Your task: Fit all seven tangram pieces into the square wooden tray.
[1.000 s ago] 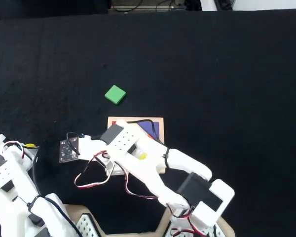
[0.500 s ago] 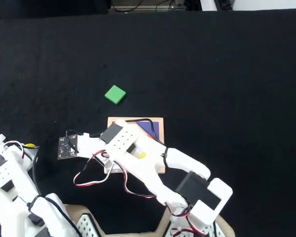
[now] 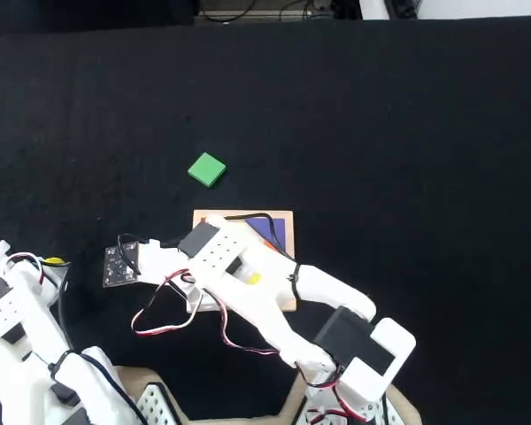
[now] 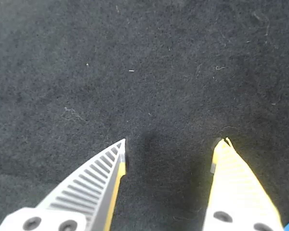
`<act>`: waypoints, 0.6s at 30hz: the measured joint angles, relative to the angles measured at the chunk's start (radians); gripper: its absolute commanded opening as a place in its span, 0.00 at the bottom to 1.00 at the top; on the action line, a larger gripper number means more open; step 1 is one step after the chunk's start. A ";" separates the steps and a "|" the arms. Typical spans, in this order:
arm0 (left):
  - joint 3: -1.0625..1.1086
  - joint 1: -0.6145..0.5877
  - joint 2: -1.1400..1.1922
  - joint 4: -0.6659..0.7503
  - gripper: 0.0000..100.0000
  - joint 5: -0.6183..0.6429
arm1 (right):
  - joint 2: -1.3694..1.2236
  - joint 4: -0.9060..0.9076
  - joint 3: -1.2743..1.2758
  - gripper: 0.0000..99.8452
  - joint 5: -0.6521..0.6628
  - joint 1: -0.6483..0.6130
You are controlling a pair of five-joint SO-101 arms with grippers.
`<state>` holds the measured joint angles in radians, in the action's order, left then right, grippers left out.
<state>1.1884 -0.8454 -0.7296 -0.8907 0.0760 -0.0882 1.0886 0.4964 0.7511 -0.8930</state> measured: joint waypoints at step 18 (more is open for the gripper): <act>0.000 0.000 0.000 0.000 0.28 0.000 | -0.008 -0.121 -0.011 0.01 0.000 0.256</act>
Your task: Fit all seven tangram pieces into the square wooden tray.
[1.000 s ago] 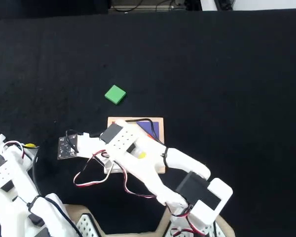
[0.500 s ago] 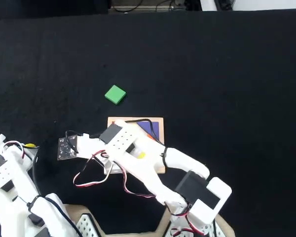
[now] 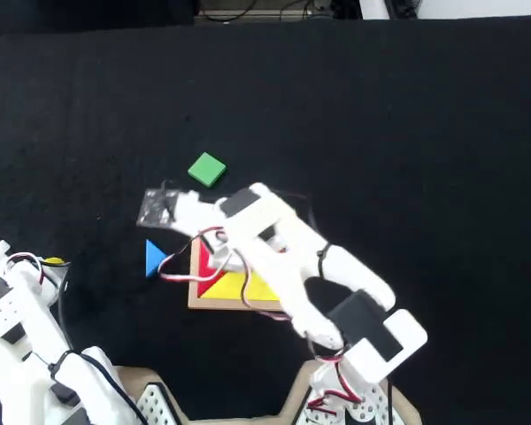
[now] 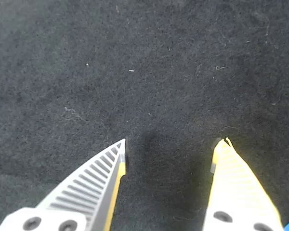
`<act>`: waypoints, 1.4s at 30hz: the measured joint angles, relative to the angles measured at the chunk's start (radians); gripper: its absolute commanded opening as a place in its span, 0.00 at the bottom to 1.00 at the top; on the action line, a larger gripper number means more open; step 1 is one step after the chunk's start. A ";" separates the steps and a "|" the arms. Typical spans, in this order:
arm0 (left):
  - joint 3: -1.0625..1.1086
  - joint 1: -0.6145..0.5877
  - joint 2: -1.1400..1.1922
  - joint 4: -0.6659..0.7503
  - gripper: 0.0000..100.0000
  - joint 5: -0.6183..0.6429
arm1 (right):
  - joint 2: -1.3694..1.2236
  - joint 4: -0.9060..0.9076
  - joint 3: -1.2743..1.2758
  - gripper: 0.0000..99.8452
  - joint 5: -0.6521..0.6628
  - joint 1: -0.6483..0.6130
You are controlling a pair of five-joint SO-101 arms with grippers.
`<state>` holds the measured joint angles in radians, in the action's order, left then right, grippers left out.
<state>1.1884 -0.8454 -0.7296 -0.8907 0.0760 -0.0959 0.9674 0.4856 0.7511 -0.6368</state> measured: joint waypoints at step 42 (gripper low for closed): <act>0.029 0.000 0.000 0.048 0.28 0.000 | 0.117 0.196 0.023 0.26 0.290 0.109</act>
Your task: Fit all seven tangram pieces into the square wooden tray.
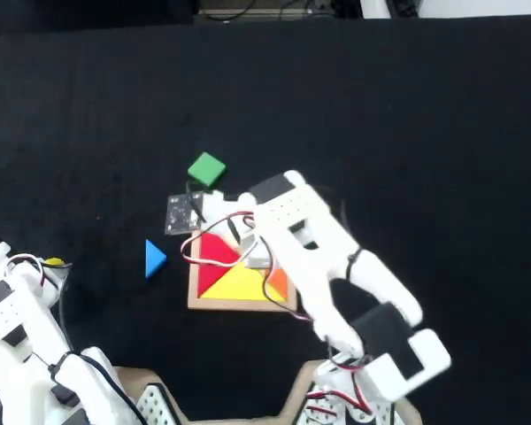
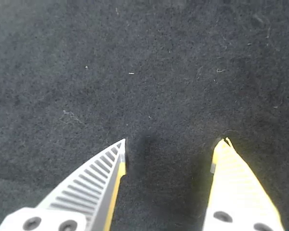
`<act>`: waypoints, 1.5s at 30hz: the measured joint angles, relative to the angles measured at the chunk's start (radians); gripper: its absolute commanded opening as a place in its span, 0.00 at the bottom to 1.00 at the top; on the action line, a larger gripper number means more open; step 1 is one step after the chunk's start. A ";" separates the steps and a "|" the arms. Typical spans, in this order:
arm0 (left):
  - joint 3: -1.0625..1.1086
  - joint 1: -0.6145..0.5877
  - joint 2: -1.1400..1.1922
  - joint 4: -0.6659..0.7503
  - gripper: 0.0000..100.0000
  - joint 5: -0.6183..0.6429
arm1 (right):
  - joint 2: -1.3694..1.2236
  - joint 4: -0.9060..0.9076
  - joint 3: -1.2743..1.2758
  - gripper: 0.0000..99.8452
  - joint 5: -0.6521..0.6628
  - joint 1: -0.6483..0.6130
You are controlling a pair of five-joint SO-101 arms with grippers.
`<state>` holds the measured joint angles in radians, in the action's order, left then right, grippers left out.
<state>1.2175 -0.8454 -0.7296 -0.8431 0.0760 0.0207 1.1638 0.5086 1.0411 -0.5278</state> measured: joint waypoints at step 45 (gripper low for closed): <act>0.000 0.000 0.000 0.000 0.28 0.000 | -0.126 -0.025 0.017 0.19 0.242 -0.003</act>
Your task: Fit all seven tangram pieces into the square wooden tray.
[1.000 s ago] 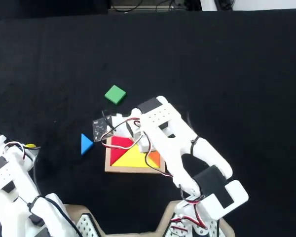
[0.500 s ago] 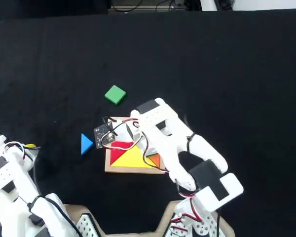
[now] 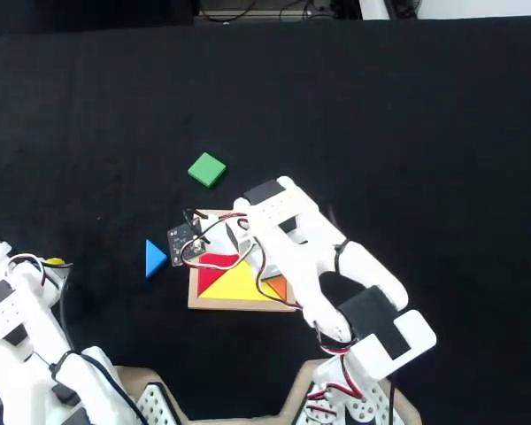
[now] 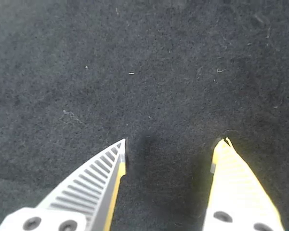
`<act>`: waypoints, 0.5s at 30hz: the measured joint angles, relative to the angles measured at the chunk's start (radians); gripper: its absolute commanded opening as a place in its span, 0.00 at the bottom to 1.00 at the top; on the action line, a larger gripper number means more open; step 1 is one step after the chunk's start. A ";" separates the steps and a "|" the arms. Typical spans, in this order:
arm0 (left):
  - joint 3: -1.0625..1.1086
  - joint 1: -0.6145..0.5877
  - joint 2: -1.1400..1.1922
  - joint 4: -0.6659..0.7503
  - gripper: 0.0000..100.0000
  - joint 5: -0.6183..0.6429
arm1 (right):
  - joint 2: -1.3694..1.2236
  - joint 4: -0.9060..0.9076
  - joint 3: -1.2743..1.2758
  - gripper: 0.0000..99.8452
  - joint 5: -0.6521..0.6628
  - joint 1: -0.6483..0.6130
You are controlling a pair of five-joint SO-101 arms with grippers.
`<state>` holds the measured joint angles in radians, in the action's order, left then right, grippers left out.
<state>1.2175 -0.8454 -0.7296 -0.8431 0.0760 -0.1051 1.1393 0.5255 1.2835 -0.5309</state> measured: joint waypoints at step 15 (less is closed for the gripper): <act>0.000 0.000 0.000 0.000 0.28 0.000 | -0.023 -0.051 -0.023 0.03 -0.011 0.002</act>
<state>1.2175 -0.8454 -0.7296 -0.8431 0.0760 -0.1281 1.0886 0.5025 1.2727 -0.5294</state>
